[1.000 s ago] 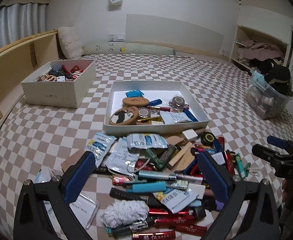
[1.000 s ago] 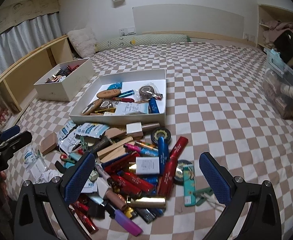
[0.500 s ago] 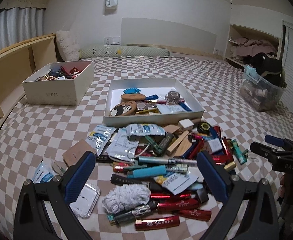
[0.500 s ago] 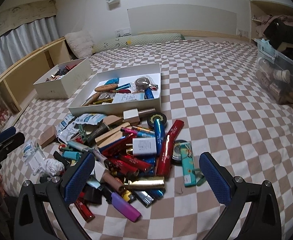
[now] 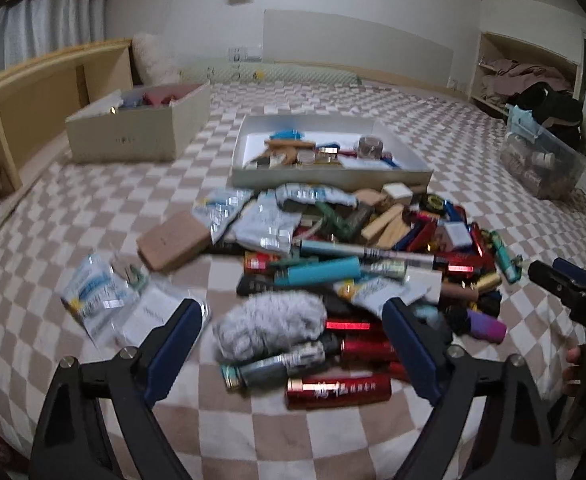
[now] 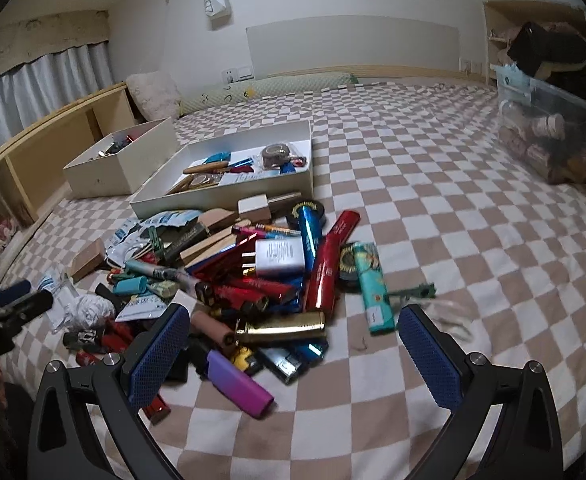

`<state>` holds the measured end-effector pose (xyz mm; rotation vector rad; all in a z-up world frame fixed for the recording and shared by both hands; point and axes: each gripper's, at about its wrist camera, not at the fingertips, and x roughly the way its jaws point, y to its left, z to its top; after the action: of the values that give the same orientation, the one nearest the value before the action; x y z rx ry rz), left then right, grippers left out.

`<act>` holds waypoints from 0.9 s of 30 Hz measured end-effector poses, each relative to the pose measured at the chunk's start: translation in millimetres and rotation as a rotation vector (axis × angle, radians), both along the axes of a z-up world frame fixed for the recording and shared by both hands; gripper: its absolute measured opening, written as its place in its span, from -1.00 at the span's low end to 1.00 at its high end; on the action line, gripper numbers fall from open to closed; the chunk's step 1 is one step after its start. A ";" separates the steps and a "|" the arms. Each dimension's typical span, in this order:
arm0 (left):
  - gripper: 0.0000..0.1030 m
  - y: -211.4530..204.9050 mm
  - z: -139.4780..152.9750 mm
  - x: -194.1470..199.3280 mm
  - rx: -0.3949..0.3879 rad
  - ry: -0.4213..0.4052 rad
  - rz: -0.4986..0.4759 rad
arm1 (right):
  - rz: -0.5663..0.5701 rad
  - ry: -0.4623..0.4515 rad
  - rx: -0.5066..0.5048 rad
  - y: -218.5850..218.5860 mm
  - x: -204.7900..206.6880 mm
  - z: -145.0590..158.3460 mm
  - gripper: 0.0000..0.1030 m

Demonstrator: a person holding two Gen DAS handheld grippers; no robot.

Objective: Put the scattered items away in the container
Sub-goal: 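Move the left tool to the red printed lighter while the right tool approaches the purple-pink lighter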

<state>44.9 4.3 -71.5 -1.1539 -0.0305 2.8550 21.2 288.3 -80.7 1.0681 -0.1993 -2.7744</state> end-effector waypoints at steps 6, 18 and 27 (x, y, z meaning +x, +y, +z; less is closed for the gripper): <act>0.48 -4.4 -27.0 11.4 0.069 -0.063 -0.057 | 0.010 -0.087 -0.002 6.1 1.4 -15.9 1.00; 0.28 7.7 -57.7 18.5 0.091 -0.152 -0.111 | 0.005 -0.144 0.010 2.1 7.0 -33.0 1.00; 0.30 18.4 -67.3 16.2 0.054 -0.150 -0.088 | 0.044 -0.181 -0.015 -10.6 15.7 -43.7 1.00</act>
<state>61.1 22.7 -138.8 -1.3212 -0.0611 2.6696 36.9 277.8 -124.4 1.3036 -0.2149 -2.6328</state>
